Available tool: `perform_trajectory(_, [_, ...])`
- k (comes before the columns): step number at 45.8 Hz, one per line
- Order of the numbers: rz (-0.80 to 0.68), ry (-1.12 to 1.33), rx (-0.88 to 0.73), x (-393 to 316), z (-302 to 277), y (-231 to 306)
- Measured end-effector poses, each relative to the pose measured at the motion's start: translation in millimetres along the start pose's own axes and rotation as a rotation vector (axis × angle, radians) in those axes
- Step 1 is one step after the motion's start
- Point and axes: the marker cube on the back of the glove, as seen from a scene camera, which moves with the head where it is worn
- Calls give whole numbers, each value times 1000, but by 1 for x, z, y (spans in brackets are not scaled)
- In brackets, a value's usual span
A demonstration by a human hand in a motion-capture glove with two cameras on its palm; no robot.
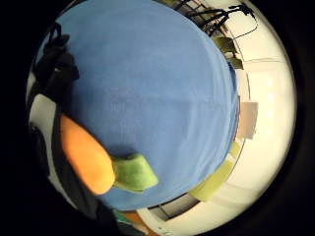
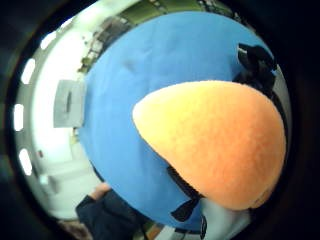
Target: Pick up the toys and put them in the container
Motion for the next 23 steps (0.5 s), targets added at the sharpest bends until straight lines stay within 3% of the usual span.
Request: perform_trajectory(23, [-26,-6,-74,-36,-68,-18])
